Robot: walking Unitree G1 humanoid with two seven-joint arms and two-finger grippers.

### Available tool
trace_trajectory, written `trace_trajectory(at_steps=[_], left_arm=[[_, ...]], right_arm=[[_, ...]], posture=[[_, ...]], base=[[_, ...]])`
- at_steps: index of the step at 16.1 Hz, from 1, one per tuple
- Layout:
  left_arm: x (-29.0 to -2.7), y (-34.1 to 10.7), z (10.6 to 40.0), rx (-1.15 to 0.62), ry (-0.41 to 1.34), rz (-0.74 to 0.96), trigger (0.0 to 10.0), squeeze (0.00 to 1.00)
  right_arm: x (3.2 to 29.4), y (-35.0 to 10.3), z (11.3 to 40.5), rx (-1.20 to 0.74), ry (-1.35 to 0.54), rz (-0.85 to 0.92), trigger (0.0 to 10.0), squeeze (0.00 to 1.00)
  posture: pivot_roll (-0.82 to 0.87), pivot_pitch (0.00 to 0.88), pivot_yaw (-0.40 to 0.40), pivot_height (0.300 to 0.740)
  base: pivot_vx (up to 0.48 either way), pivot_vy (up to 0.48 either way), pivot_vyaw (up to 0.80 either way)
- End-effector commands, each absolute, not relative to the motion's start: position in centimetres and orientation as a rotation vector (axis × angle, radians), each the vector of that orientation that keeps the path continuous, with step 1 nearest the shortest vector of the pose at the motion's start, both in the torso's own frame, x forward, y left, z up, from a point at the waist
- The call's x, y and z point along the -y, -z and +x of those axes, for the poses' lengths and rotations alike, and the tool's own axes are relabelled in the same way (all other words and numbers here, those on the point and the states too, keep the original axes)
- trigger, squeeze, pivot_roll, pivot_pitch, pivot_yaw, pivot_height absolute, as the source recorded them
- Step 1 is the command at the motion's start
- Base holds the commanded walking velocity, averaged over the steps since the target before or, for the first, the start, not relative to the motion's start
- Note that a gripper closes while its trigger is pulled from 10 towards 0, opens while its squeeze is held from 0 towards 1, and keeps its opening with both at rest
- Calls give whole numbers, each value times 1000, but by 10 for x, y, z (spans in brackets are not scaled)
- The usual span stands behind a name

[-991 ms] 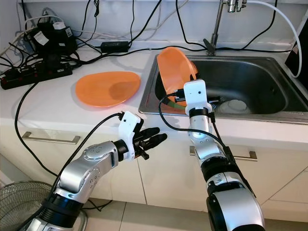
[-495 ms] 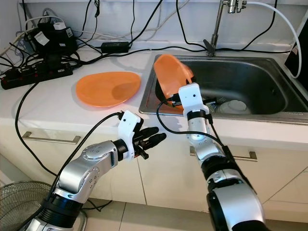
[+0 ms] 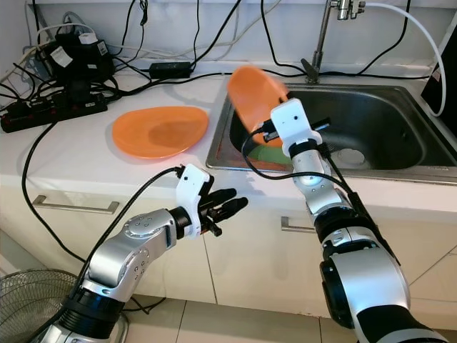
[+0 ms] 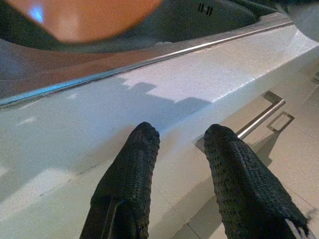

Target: Kitchen organization

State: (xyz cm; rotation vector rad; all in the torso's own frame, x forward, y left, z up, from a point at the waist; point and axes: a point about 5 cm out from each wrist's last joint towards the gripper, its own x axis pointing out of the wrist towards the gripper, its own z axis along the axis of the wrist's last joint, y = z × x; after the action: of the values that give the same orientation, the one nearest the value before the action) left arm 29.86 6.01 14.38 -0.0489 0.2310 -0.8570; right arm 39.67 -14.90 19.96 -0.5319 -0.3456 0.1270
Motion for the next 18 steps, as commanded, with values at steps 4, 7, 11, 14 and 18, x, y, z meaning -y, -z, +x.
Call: trace_trajectory(at_steps=[4, 7, 11, 14, 18], left_arm=[[-63, -147, 299, -221, 849, -37, 10000, 0], [-63, -147, 300, -219, 848, -39, 10000, 0], [-64, -147, 300, -221, 841, -38, 10000, 0], [-63, -146, 300, -221, 838, -31, 10000, 0], [-64, -145, 299, -227, 835, -21, 10000, 0]], right_arm=[[138, -198, 398, 250, -423, -656, 10000, 0], [144, -197, 399, 212, -442, -679, 10000, 0], [154, -205, 405, 191, -358, -746, 10000, 0], [152, -205, 405, 188, -355, -786, 10000, 0], [145, -194, 404, 158, -371, -830, 10000, 0]], posture=[[112, 25, 60, 740], [113, 26, 60, 740], [111, 29, 60, 740], [112, 30, 59, 740], [118, 33, 59, 740]], base=[[0, 0, 0], [0, 0, 0], [0, 0, 0], [0, 0, 0], [0, 0, 0]])
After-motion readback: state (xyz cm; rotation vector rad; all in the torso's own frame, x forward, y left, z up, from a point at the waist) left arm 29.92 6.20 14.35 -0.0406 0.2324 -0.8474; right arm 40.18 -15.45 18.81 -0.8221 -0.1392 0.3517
